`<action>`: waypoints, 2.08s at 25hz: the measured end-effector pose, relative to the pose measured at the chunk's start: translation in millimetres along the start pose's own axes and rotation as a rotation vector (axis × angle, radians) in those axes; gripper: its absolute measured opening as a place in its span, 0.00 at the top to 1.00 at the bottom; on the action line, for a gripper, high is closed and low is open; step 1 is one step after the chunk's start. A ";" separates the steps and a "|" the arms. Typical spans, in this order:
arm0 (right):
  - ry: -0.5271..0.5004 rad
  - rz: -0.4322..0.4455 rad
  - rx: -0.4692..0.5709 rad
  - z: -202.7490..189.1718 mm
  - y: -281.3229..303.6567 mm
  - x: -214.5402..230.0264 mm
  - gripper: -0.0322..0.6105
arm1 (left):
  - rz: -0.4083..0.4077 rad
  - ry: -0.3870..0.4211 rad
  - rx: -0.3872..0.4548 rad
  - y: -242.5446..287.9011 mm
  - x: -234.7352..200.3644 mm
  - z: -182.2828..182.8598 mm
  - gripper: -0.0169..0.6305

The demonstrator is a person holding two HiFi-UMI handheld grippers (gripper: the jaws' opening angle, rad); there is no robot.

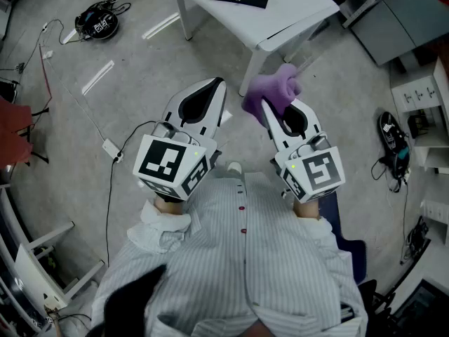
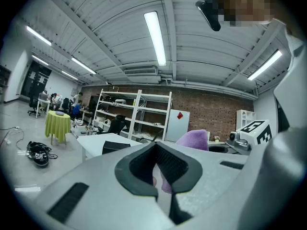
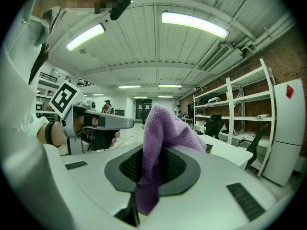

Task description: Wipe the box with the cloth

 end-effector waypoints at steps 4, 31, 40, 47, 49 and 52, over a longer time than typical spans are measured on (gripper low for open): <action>0.002 0.013 0.006 -1.7 -5.2 3.4 0.86 | 0.005 -0.001 0.007 1.2 7.4 0.7 0.96; 0.059 0.037 -0.025 -14.5 83.8 73.3 0.86 | 0.093 -0.036 0.009 67.9 -71.2 10.7 0.96; 0.100 -0.031 -0.046 25.2 205.0 137.3 0.86 | 0.092 -0.001 -0.019 138.1 -193.0 61.2 0.96; 0.126 -0.107 -0.049 43.7 268.2 159.2 0.86 | 0.066 -0.008 -0.043 160.8 -264.4 68.1 0.96; 0.132 -0.129 -0.055 47.0 278.6 159.7 0.86 | 0.052 -0.016 -0.052 164.0 -278.1 68.1 0.96; 0.137 -0.143 -0.079 49.6 294.4 161.6 0.86 | 0.032 -0.037 -0.057 172.2 -296.4 67.9 0.96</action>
Point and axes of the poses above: the fingertips, and each gripper's own axes: y forward along the fingers, x to its right, z out of its top, the point moved 8 cm from there along -y, backward along the fingers, and after that the axes turned 9 degrees about -x, right-handed, at the moved point
